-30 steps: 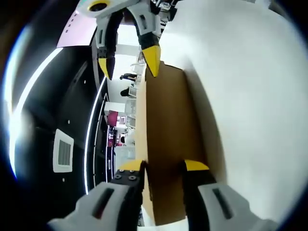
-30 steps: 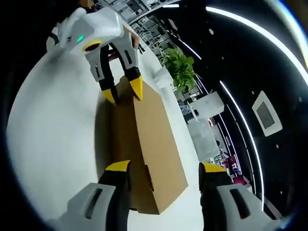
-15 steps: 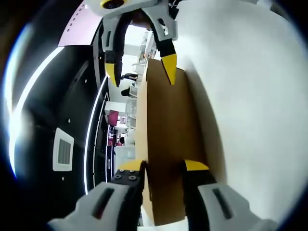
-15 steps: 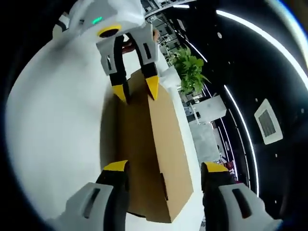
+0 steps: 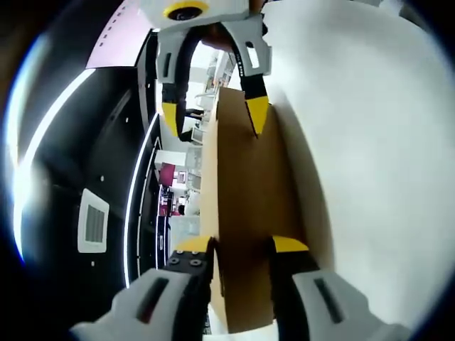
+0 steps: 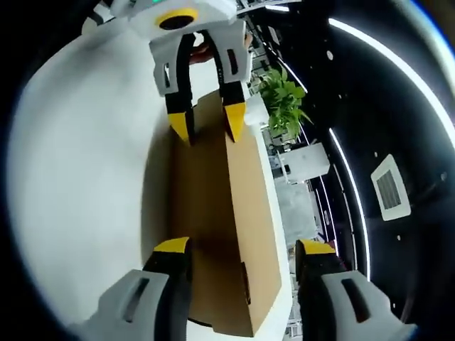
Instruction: Operate the shoe box by opening the lid, removing the specified soft item, and placing it in the target area until the item is outside and the box remains undamaged.
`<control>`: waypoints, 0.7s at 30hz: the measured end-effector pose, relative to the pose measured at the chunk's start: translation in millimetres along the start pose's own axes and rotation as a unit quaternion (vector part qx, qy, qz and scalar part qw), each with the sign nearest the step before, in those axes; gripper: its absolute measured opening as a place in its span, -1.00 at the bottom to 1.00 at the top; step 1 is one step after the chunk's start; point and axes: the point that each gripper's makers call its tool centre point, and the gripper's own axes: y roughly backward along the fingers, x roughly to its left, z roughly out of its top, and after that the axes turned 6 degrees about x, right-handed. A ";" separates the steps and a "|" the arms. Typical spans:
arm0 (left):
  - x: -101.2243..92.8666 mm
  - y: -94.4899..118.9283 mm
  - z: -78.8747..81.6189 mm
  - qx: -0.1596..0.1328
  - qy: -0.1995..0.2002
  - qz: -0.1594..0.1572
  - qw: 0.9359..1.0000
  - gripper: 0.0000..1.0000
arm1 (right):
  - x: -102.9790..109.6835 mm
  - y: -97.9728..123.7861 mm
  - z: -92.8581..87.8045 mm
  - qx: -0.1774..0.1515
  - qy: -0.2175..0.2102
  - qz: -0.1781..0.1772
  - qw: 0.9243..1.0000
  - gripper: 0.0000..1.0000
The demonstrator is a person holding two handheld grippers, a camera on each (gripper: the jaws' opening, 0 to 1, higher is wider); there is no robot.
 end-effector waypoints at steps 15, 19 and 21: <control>0.1 -0.2 0.3 -0.001 -0.001 0.000 1.000 -0.39 | 0.0 -2.9 0.2 0.008 0.018 -0.011 1.000 0.17; 0.2 -0.3 0.5 0.000 -0.001 0.000 1.000 -0.39 | 3.4 -2.5 3.7 0.007 0.042 -0.009 0.999 0.08; 0.3 -0.4 0.6 0.000 -0.001 0.000 1.000 -0.39 | 6.7 -2.4 5.3 0.005 0.055 -0.005 0.998 0.01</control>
